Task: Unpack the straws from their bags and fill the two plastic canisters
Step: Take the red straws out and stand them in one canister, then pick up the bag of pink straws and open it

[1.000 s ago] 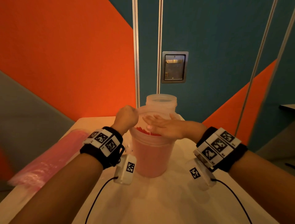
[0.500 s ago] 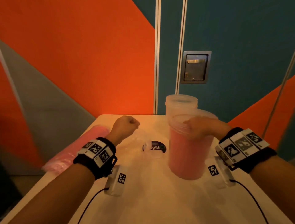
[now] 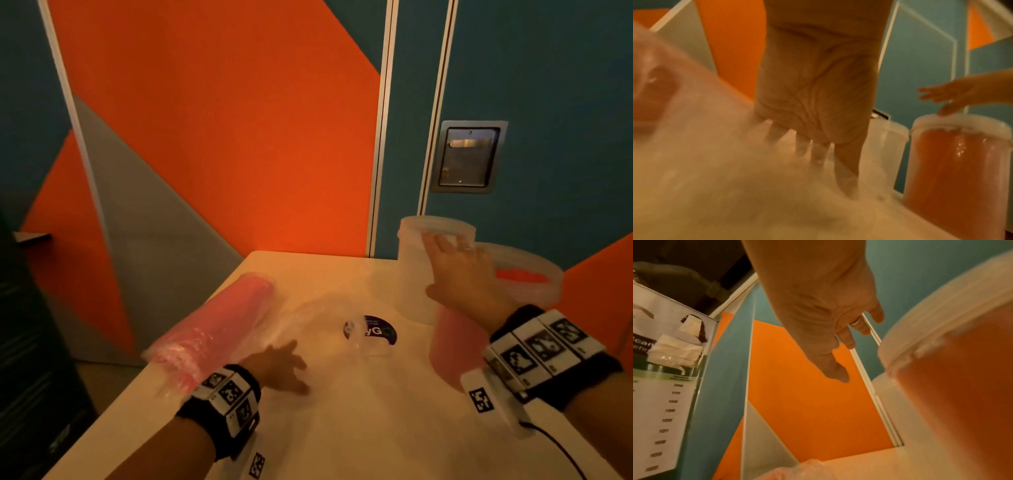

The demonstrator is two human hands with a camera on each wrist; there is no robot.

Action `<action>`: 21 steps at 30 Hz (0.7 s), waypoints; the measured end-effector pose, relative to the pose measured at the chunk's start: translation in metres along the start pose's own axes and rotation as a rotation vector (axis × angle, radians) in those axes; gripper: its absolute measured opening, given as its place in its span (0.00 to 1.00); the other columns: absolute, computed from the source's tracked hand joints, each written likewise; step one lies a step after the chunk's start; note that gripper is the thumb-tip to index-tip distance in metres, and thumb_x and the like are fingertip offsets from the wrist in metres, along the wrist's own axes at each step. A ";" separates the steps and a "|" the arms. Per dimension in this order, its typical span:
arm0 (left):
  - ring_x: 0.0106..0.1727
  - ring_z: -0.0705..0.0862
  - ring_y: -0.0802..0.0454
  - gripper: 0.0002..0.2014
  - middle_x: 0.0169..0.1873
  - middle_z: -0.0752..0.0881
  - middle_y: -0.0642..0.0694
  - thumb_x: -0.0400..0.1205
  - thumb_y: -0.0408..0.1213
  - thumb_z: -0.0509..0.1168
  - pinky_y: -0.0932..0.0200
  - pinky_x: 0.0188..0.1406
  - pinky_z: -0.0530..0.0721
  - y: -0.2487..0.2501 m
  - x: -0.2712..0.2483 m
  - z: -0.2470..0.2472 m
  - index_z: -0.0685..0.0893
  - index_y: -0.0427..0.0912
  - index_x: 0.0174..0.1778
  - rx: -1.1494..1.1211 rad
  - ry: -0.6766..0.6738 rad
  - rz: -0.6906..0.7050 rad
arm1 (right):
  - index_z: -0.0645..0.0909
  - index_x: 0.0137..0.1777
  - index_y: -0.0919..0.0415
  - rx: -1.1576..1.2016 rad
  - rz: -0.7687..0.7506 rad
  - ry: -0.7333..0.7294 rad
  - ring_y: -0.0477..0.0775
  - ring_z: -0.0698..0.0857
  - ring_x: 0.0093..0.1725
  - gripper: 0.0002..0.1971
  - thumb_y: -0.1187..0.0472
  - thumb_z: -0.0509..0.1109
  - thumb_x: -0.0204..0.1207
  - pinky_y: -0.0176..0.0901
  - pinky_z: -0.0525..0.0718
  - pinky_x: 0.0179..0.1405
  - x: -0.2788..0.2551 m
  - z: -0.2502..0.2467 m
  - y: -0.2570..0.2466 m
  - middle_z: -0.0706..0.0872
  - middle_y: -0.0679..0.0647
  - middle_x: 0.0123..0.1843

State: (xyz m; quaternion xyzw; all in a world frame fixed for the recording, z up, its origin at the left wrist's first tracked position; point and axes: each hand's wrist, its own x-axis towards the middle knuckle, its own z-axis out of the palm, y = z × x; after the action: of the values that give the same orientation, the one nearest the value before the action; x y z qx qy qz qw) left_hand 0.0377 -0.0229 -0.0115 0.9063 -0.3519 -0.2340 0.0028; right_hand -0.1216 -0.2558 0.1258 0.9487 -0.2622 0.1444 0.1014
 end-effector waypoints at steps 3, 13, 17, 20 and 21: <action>0.81 0.53 0.37 0.39 0.82 0.54 0.46 0.69 0.67 0.65 0.36 0.78 0.51 -0.005 0.010 0.027 0.58 0.64 0.73 -0.084 -0.095 -0.018 | 0.51 0.81 0.57 0.165 -0.044 -0.039 0.64 0.65 0.76 0.39 0.54 0.68 0.75 0.58 0.71 0.69 0.015 0.006 -0.030 0.68 0.56 0.78; 0.83 0.45 0.43 0.28 0.82 0.51 0.47 0.81 0.40 0.64 0.45 0.82 0.46 0.007 0.011 0.014 0.63 0.51 0.77 -0.295 0.430 0.187 | 0.73 0.72 0.52 0.170 -0.579 -0.745 0.57 0.74 0.71 0.22 0.56 0.64 0.78 0.48 0.72 0.71 0.002 0.080 -0.136 0.76 0.53 0.73; 0.77 0.63 0.48 0.16 0.70 0.75 0.47 0.80 0.29 0.60 0.62 0.74 0.55 -0.006 -0.002 -0.010 0.80 0.44 0.63 -0.337 0.780 0.264 | 0.57 0.80 0.46 0.127 -0.513 -0.838 0.55 0.61 0.80 0.31 0.59 0.63 0.79 0.47 0.57 0.79 -0.005 0.114 -0.139 0.61 0.50 0.82; 0.71 0.69 0.48 0.14 0.63 0.82 0.49 0.77 0.30 0.62 0.57 0.72 0.63 -0.033 -0.015 -0.024 0.84 0.47 0.55 -0.246 0.900 0.154 | 0.59 0.80 0.48 0.163 -0.440 -0.736 0.57 0.63 0.79 0.28 0.59 0.59 0.79 0.51 0.60 0.80 -0.001 0.128 -0.131 0.64 0.53 0.81; 0.69 0.71 0.48 0.14 0.62 0.82 0.50 0.76 0.31 0.63 0.55 0.72 0.65 -0.044 -0.018 -0.027 0.85 0.49 0.54 -0.207 0.917 0.088 | 0.60 0.79 0.48 0.159 -0.412 -0.703 0.58 0.67 0.78 0.28 0.58 0.60 0.79 0.52 0.64 0.78 0.001 0.132 -0.129 0.66 0.55 0.79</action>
State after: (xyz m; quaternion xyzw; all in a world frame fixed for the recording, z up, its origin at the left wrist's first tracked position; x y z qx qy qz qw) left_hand 0.0658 0.0178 0.0125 0.8953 -0.3272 0.1572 0.2581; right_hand -0.0236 -0.1832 -0.0127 0.9778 -0.0734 -0.1918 -0.0412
